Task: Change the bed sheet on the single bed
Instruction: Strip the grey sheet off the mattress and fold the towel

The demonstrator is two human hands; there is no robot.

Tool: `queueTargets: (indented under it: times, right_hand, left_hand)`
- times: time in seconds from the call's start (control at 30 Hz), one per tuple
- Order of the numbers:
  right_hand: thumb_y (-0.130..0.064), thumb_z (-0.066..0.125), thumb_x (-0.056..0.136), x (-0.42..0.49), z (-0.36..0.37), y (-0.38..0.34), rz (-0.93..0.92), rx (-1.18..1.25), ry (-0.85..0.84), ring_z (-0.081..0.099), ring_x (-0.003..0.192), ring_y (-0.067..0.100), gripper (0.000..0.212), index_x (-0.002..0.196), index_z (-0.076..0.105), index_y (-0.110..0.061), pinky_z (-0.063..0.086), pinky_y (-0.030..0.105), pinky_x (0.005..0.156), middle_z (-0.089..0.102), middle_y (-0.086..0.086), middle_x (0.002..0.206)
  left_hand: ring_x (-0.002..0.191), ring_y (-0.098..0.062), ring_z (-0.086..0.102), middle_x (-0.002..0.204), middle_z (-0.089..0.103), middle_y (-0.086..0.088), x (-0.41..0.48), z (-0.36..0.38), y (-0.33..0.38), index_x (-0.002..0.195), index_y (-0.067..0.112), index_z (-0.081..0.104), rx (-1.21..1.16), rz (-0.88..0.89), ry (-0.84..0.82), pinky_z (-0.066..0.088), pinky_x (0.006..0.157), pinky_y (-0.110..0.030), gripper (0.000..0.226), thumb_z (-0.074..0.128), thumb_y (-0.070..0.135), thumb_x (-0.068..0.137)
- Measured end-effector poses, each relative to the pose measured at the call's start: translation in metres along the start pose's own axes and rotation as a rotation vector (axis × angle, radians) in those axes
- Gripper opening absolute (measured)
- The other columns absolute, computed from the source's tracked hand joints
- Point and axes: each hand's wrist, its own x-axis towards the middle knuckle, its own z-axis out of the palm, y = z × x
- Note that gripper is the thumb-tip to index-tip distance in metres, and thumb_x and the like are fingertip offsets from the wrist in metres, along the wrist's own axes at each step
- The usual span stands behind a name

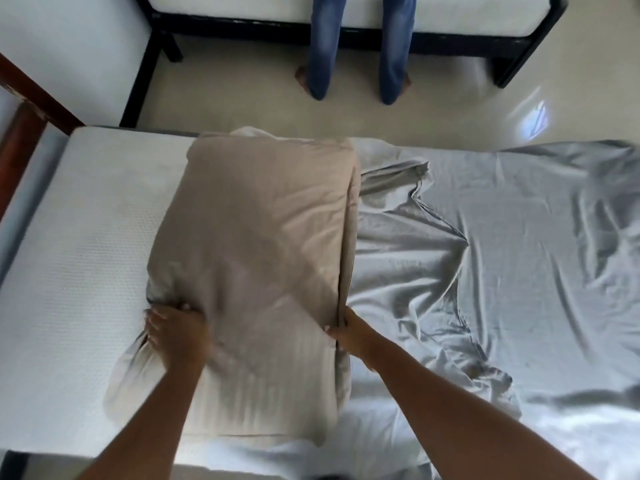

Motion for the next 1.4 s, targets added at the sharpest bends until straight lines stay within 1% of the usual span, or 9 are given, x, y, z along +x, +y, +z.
queueTargets:
  times: [0.17,0.4,0.5,0.63,0.8,0.93,1.1,1.23,1.4]
  right_hand:
    - [-0.049,0.056,0.099,-0.004,-0.036,0.073,0.119,-0.492,0.101,0.052,0.133,0.030,0.072,0.157,0.030,-0.014,0.042,0.037,0.109,0.049,0.012,0.150]
    - [-0.057,0.076,0.079,-0.002,-0.068,0.199,0.010,-1.124,0.015,0.047,0.129,0.029,0.070,0.134,0.051,-0.021,0.047,0.043,0.098,0.045,0.005,0.140]
    - [-0.042,0.085,0.067,0.010,-0.067,0.234,-0.192,-1.239,0.029,0.061,0.106,0.032,0.053,0.112,0.066,-0.022,0.055,0.043,0.075,0.057,0.007,0.123]
    - [-0.018,0.055,0.075,0.024,-0.076,0.261,-0.492,-1.218,0.162,0.067,0.073,0.029,0.016,0.069,0.070,-0.020,0.050,0.035,0.049,0.065,0.004,0.087]
    - [-0.015,0.058,0.079,0.013,-0.118,0.265,-0.528,-1.091,0.008,0.071,0.064,0.027,0.019,0.087,0.075,-0.022,0.057,0.034,0.051,0.070,0.003,0.075]
    - [-0.017,0.049,0.096,-0.014,-0.170,0.255,-0.392,-1.069,-0.154,0.069,0.102,0.030,0.023,0.112,0.064,-0.024,0.053,0.036,0.083,0.070,0.007,0.111]
    - [-0.041,0.021,0.083,-0.019,-0.226,0.250,-0.452,-1.160,-0.084,0.067,0.102,0.026,0.045,0.098,0.061,-0.029,0.053,0.035,0.086,0.068,0.003,0.108]
    - [-0.018,0.050,0.092,-0.016,-0.269,0.236,-0.315,-1.112,-0.058,0.069,0.088,0.016,0.012,0.095,0.060,-0.024,0.050,0.026,0.069,0.067,-0.005,0.096]
    - [-0.022,0.038,0.087,-0.025,-0.321,0.228,-0.291,-1.122,0.028,0.063,0.082,0.018,0.012,0.081,0.046,-0.026,0.047,0.030,0.071,0.062,-0.002,0.089]
  left_hand:
    - [0.147,-0.051,0.016,0.158,0.021,-0.034,-0.089,0.043,0.037,0.150,-0.007,0.029,0.282,0.475,0.052,0.014,0.116,-0.063,0.075,0.034,0.046,0.098]
    - [0.150,-0.032,0.026,0.162,0.031,-0.004,-0.195,0.146,0.051,0.146,0.022,0.049,0.479,1.169,-0.485,0.019,0.121,-0.050,0.076,0.079,0.035,0.078]
    - [0.155,-0.024,0.003,0.168,0.009,0.000,-0.217,0.184,0.041,0.157,0.024,0.026,0.629,1.084,-0.691,0.008,0.124,-0.044,0.078,0.067,0.036,0.091]
    - [0.155,-0.027,0.004,0.169,0.003,-0.002,-0.234,0.213,0.034,0.160,0.022,0.011,0.744,0.912,-0.792,0.014,0.124,-0.045,0.087,0.065,0.037,0.093]
    - [0.153,-0.032,0.012,0.168,0.005,0.000,-0.243,0.222,0.039,0.159,0.023,0.010,0.837,0.779,-0.715,0.024,0.119,-0.049,0.096,0.072,0.040,0.088]
    - [0.149,-0.042,0.018,0.166,0.018,-0.004,-0.239,0.219,0.055,0.158,0.029,0.018,0.932,0.723,-0.626,0.020,0.121,-0.053,0.089,0.069,0.045,0.087]
    - [0.153,-0.038,0.003,0.165,0.009,-0.016,-0.214,0.213,0.061,0.161,0.020,-0.001,1.009,0.565,-0.616,0.014,0.125,-0.047,0.101,0.067,0.042,0.089]
    - [0.154,-0.033,0.002,0.167,0.000,-0.010,-0.205,0.206,0.067,0.160,0.023,-0.006,0.967,0.410,-0.709,0.016,0.124,-0.043,0.116,0.077,0.046,0.082]
    - [0.153,-0.036,0.004,0.167,-0.002,-0.007,-0.205,0.200,0.073,0.160,0.024,-0.002,0.900,0.367,-0.694,0.017,0.123,-0.042,0.108,0.075,0.037,0.086]
